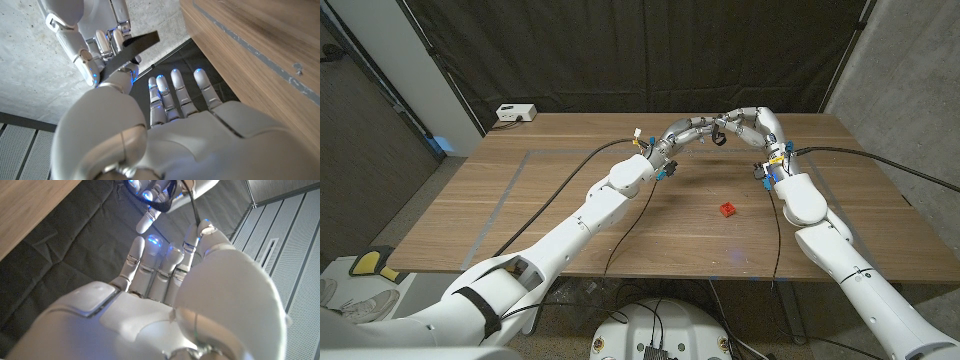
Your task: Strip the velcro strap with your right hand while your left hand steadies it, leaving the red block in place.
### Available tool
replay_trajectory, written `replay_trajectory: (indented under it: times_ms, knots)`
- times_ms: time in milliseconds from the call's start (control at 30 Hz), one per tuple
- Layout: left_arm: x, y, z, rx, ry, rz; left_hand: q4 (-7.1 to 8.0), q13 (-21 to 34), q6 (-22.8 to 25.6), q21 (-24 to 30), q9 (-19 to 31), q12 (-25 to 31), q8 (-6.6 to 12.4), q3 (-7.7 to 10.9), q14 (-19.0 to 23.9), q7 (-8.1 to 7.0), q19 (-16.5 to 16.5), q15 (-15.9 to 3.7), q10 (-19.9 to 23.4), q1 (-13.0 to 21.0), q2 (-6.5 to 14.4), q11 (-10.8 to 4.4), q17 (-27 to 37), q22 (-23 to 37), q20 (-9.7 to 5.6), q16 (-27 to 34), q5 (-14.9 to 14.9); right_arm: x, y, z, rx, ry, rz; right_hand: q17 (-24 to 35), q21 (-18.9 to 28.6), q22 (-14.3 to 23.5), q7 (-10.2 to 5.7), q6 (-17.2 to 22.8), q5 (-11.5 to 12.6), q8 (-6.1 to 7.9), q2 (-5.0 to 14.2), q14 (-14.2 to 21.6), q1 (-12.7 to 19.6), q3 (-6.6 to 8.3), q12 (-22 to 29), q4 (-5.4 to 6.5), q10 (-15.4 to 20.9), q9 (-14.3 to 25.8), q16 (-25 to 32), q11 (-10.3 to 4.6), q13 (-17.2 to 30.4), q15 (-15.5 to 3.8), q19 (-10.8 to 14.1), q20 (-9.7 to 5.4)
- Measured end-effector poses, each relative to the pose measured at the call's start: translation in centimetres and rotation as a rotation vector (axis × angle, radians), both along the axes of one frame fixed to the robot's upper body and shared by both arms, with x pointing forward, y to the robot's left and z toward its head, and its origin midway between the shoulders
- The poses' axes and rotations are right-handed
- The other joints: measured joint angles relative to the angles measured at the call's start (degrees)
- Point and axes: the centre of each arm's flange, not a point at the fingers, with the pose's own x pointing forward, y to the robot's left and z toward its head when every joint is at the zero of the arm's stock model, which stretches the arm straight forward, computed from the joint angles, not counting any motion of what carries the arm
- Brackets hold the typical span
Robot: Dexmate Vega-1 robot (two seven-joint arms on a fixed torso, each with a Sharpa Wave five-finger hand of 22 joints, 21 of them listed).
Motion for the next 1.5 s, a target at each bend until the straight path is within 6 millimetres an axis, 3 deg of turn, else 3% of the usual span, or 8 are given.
replay_trajectory:
  times_ms: [100, 200, 333, 467, 633, 800, 1167, 1500]
  knots:
    - [-0.2, 0.1, 0.1, 0.015, -0.008, 0.008, 0.15, 1.28, -3.75, 1.79, 0.71, -0.03, 0.75, -2.12, -1.98, 0.14, 0.00, 0.13, -1.89, -1.85, -1.82, -0.15, 2.44, 0.16, 0.00, 2.02, -1.98, -0.2, 0.0, 0.1, 0.005, -0.014, 0.005, 0.00, 0.33, -0.04, -0.12, 0.13, 0.00, 0.00, 0.01, 0.00, -0.01, 0.00, 0.00, 0.00, 0.01, 0.00, 0.00, -0.01, 0.13, 0.00, 0.00, 0.00]
    - [-0.1, 0.1, 0.0, 0.021, -0.005, 0.012, 2.53, 3.05, -5.21, 3.32, 1.43, 1.00, 1.52, -5.23, -4.06, 0.81, 0.00, 0.22, -3.78, -7.02, -3.10, 0.51, 3.15, 0.05, 0.00, 2.88, -4.87, -0.2, 0.0, 0.1, 0.003, -0.014, 0.006, 0.00, 0.33, -0.26, -0.19, 0.20, 0.00, 0.00, -0.06, 0.00, -0.24, 0.38, 0.00, -0.07, 0.02, 0.00, 0.00, -0.02, 0.04, 0.00, 0.00, 0.00]
    - [-0.4, 0.2, 0.1, 0.035, -0.011, 0.000, 3.69, 4.30, -5.59, 3.96, 1.79, 1.25, 1.75, -6.32, -5.69, 1.18, 0.00, 0.62, -5.12, -9.68, -2.96, 1.84, 3.18, 0.06, 0.00, 2.88, -5.80, -0.5, 0.0, 0.3, 0.013, -0.031, 0.006, 0.00, 0.33, -0.43, -0.19, 0.21, -0.01, 0.00, 0.07, 0.00, -0.37, 0.55, 0.00, 0.10, 0.02, 0.00, 0.00, -0.02, -0.06, 0.00, 0.00, 0.01]
    - [-0.5, 0.3, -0.1, 0.040, -0.006, -0.016, 4.38, 4.70, -5.61, 3.96, 2.06, 1.29, 2.20, -5.31, -5.92, 1.48, 0.00, 0.85, -5.60, -10.31, -2.28, 2.32, 3.18, -0.14, 0.00, 2.88, -6.00, -0.6, -0.1, 0.4, 0.019, -0.034, 0.004, 0.00, 0.33, -0.53, -0.19, 0.20, -0.06, -0.01, 0.10, 0.00, -0.39, 0.85, 0.00, -0.07, 0.02, 0.00, 0.00, -0.03, 0.26, 0.00, 0.01, 0.01]
    - [-0.4, 0.6, -0.4, 0.036, -0.001, -0.013, 4.23, 2.41, -2.91, 3.61, 2.46, 0.89, 3.39, -1.57, -5.75, 2.03, 0.00, 1.11, -3.83, -9.90, -0.16, 3.15, 2.62, -0.76, 0.00, 2.88, -4.34, -0.6, -0.2, 0.4, 0.026, -0.038, 0.001, 0.00, 0.33, -0.80, -0.19, 0.20, -0.23, -0.05, 0.11, 0.00, -0.41, 1.09, -0.66, -0.30, 0.02, 0.00, 0.00, -0.03, -0.04, 0.00, 0.01, 0.01]
    - [-0.9, 0.7, -0.6, -0.006, 0.026, -0.080, 5.04, -1.33, 1.50, 3.07, 2.83, -0.16, 5.04, 1.48, -2.73, 1.95, 0.00, 0.35, 0.43, -12.15, -0.96, 2.55, 1.94, -1.06, 0.00, 3.27, -3.24, -0.7, -0.4, 0.6, 0.037, -0.047, -0.002, 0.08, 0.33, -1.01, -0.18, 0.20, -0.25, -0.14, -0.05, 0.00, -0.56, 1.62, -0.66, -0.25, 0.02, 0.01, 0.00, -0.03, 0.26, 0.00, -0.30, 0.31]
    - [-1.1, 1.1, -0.8, -0.043, 0.063, -0.080, 2.93, -4.18, 4.72, 4.23, 3.13, -0.60, 6.02, 5.78, 0.49, 1.98, 0.00, 0.07, 3.90, -11.95, -0.79, 1.91, 0.68, -0.52, 0.00, 3.49, -2.02, -1.2, -1.2, 1.1, 0.075, -0.090, 0.013, 0.16, 0.33, -1.32, -0.17, 0.18, -0.28, 0.00, -0.27, 0.00, -0.79, 2.13, -0.66, -0.23, 0.03, 0.03, 0.00, -0.03, 0.28, 0.00, -0.30, 0.31]
    - [-1.0, 1.2, -0.7, -0.043, 0.090, -0.030, 1.39, -5.54, 10.49, 7.33, 3.57, 0.13, 8.38, -1.17, 3.17, -0.09, 0.00, -0.22, 6.85, -13.06, -5.72, -0.63, -1.45, -0.77, 0.00, 6.02, -6.21, -2.2, -1.4, 1.6, 0.068, -0.138, 0.044, 0.30, 0.33, -1.59, -0.32, 0.31, -0.21, 0.00, -0.72, 0.00, -1.24, 2.86, -0.66, -0.16, 0.04, 0.88, 0.00, -0.04, 0.60, 0.00, -0.30, 0.31]
